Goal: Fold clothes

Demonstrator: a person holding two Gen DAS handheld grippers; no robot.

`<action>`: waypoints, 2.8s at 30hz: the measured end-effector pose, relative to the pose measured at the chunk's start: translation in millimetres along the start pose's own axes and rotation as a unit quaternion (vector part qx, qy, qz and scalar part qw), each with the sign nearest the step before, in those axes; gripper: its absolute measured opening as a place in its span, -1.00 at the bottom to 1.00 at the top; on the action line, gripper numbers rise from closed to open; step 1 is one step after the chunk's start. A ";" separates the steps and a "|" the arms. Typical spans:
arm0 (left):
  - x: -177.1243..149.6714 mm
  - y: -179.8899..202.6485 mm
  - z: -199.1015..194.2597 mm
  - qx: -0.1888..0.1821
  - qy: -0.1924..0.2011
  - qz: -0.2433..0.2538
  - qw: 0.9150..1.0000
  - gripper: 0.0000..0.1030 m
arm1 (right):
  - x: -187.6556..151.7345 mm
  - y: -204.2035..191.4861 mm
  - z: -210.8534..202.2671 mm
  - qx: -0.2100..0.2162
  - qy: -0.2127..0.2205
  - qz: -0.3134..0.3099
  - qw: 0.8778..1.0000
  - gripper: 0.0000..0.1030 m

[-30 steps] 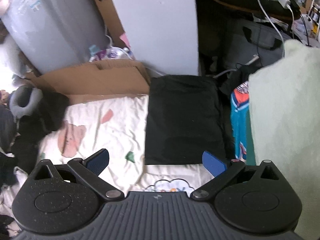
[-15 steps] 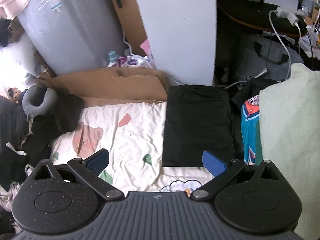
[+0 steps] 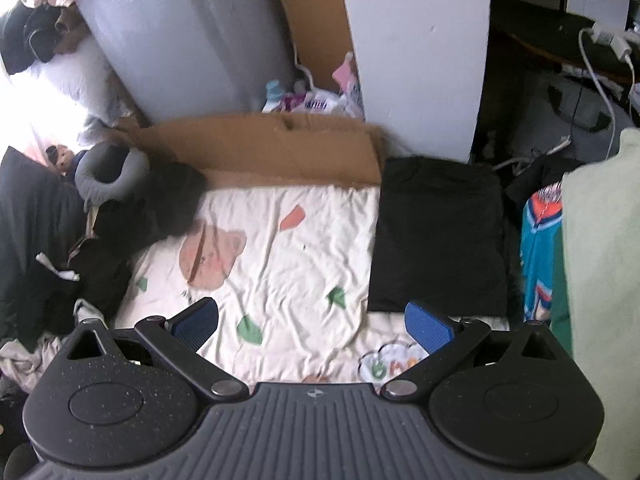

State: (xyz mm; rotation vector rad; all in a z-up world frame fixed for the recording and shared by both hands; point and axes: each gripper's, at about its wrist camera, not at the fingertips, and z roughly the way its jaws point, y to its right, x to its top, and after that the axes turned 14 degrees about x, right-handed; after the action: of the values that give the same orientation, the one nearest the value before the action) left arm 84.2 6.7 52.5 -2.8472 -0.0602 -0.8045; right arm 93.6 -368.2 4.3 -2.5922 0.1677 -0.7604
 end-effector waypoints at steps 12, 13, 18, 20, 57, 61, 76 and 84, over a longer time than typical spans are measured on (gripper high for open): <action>-51.8 -7.3 16.7 0.022 -0.015 -0.068 0.997 0.99 | -29.3 -21.9 -2.3 0.007 -0.008 -0.024 1.000 0.99; -55.7 -5.8 17.6 0.023 -0.017 -0.071 0.997 0.99 | -31.0 -23.1 -2.8 0.007 -0.009 -0.026 1.000 0.99; -68.2 2.8 15.3 0.031 -0.012 -0.071 0.997 0.99 | -38.4 -29.1 -4.6 0.012 -0.015 -0.033 0.999 0.99; -70.3 6.7 12.5 0.037 -0.006 -0.065 0.997 0.99 | -40.7 -33.6 -5.8 0.012 -0.016 -0.040 0.999 0.99; -87.1 3.2 12.5 0.074 -0.007 -0.085 0.994 0.99 | -58.2 -68.2 7.1 0.030 -0.055 -0.097 0.993 0.99; -87.2 1.5 13.0 0.080 -0.007 -0.086 0.993 0.99 | -58.0 -68.1 8.4 0.030 -0.060 -0.099 0.993 0.99; -87.3 2.3 10.1 0.106 0.001 -0.074 0.992 0.98 | -56.9 -66.0 8.5 0.037 -0.062 -0.091 0.993 0.99; -86.2 3.0 12.5 0.099 -0.007 -0.069 0.993 0.93 | -56.2 -63.7 8.2 0.040 -0.063 -0.090 0.993 0.99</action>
State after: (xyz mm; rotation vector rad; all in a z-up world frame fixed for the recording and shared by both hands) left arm 17.3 7.0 -3.5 -2.6838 -0.3222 -0.7577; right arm 50.3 -294.8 -1.5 -2.5935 -0.1331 -0.6462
